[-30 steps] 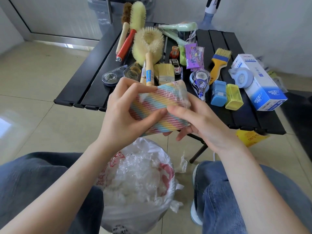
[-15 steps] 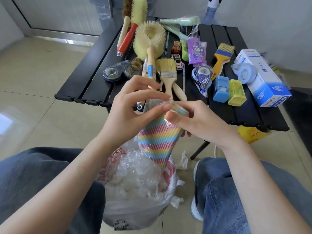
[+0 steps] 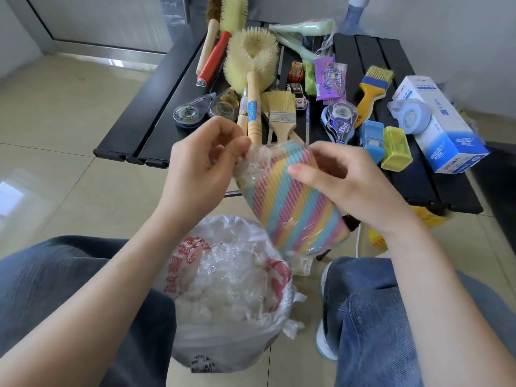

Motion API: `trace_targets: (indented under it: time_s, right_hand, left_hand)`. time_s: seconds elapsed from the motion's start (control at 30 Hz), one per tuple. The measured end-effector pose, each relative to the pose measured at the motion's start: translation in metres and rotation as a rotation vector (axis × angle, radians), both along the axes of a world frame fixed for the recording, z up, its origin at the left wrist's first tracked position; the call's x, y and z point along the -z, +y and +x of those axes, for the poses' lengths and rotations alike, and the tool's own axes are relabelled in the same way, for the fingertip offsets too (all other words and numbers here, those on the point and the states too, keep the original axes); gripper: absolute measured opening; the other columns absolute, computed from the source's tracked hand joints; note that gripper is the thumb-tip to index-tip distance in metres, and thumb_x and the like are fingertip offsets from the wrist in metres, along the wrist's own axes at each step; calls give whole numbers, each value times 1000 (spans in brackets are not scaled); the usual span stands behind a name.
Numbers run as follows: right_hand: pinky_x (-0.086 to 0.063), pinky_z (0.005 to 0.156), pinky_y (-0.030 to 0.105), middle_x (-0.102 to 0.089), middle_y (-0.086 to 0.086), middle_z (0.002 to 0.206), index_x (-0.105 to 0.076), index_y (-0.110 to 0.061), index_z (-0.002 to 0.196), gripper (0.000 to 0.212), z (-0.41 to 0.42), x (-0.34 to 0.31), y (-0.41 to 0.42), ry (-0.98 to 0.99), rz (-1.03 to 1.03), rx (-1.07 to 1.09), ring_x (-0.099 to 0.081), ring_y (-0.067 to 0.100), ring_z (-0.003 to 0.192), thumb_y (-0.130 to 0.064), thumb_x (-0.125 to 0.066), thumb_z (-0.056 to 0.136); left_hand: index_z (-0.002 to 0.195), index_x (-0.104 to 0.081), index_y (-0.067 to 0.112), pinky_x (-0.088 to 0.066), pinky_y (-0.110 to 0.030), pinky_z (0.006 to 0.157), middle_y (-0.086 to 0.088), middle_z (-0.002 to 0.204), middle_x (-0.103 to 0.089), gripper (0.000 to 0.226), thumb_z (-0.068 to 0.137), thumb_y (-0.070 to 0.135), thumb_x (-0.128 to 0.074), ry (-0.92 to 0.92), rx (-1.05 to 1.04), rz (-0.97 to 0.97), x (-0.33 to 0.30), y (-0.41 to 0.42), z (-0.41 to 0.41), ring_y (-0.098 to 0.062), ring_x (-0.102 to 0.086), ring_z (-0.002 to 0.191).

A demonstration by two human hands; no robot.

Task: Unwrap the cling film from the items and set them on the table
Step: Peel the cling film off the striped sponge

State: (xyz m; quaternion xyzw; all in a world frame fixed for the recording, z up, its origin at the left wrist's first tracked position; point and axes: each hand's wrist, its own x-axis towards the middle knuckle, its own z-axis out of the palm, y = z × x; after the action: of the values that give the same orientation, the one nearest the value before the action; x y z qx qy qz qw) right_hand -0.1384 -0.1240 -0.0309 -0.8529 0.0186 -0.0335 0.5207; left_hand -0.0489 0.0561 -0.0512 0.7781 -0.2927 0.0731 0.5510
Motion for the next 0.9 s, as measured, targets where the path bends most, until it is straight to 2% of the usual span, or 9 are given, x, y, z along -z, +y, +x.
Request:
trace_targets:
  time_s: [0.1, 0.23, 0.33, 0.4, 0.47, 0.6, 0.7, 0.77, 0.9]
  right_hand:
    - [-47, 72, 51, -66, 13, 88, -68, -22, 91, 31, 0, -1, 0, -82, 41, 41, -60, 38, 85, -50, -57, 83]
    - [-48, 77, 55, -67, 17, 94, -68, -23, 100, 30, 2, 2, 0, -75, 19, 34, -61, 40, 89, -47, -56, 87]
    - [-51, 84, 48, -70, 8, 98, -66, -24, 109, 23, 3, 4, -3, -35, -6, 23, -66, 25, 93, -39, -55, 94]
    - [-53, 84, 29, -70, -5, 101, -63, -23, 116, 24, 2, 4, -4, -16, -13, 16, -66, 9, 94, -34, -53, 97]
    - [-52, 82, 23, -70, -7, 101, -63, -23, 117, 24, 3, 3, -4, -10, -8, 20, -66, 6, 94, -32, -50, 98]
    - [-50, 85, 34, -71, -3, 100, -66, -20, 115, 25, 3, 3, -4, -49, -21, 90, -66, 13, 94, -31, -51, 98]
    - [-53, 83, 33, -72, -6, 99, -66, -21, 116, 28, 2, 8, -5, -62, -49, 142, -66, 7, 92, -35, -54, 96]
    - [-53, 81, 30, -71, -8, 98, -67, -21, 115, 28, 2, 10, -6, -66, -68, 165, -66, 4, 91, -37, -54, 95]
    - [-53, 75, 27, -72, -6, 94, -68, -20, 114, 29, 1, 12, -9, -63, -79, 179, -67, 4, 86, -38, -56, 94]
  left_hand:
    - [78, -52, 23, -41, -11, 57, 19, 62, -56, 26, 96, 4, -51, 134, 89, -101, -1, -2, -1, 3, -51, 59]
    - [80, -52, 20, -41, -17, 57, 16, 62, -56, 23, 98, 6, -48, 250, 116, -116, -5, -2, 1, -1, -48, 58]
    - [88, -52, 17, -45, -25, 64, 13, 62, -63, 13, 96, 6, -53, 340, 169, -142, -9, 4, 5, -9, -55, 64]
    - [98, -50, 16, -45, -26, 66, 9, 63, -63, 12, 95, 5, -54, 386, 232, -161, -12, 9, 8, -11, -56, 66]
    - [101, -54, 18, -46, -25, 69, 4, 69, -60, 14, 96, 5, -52, 316, 283, -123, -13, 12, 9, -7, -58, 68]
    - [95, -65, 22, -43, -26, 70, 8, 86, -59, 27, 98, 7, -42, 15, 259, 131, -7, 12, 8, -11, -53, 78]
    - [96, -67, 26, -43, -30, 69, 4, 90, -56, 24, 95, 12, -48, -54, 213, 132, -2, 11, 5, -13, -51, 79]
    - [103, -68, 25, -48, -34, 79, -4, 100, -57, 14, 93, 25, -57, -163, 246, 171, -1, 12, 4, -16, -55, 92]
    - [106, -68, 21, -51, -38, 87, -4, 105, -62, 28, 86, 40, -64, -260, 345, 185, 4, 12, 6, -18, -60, 100]
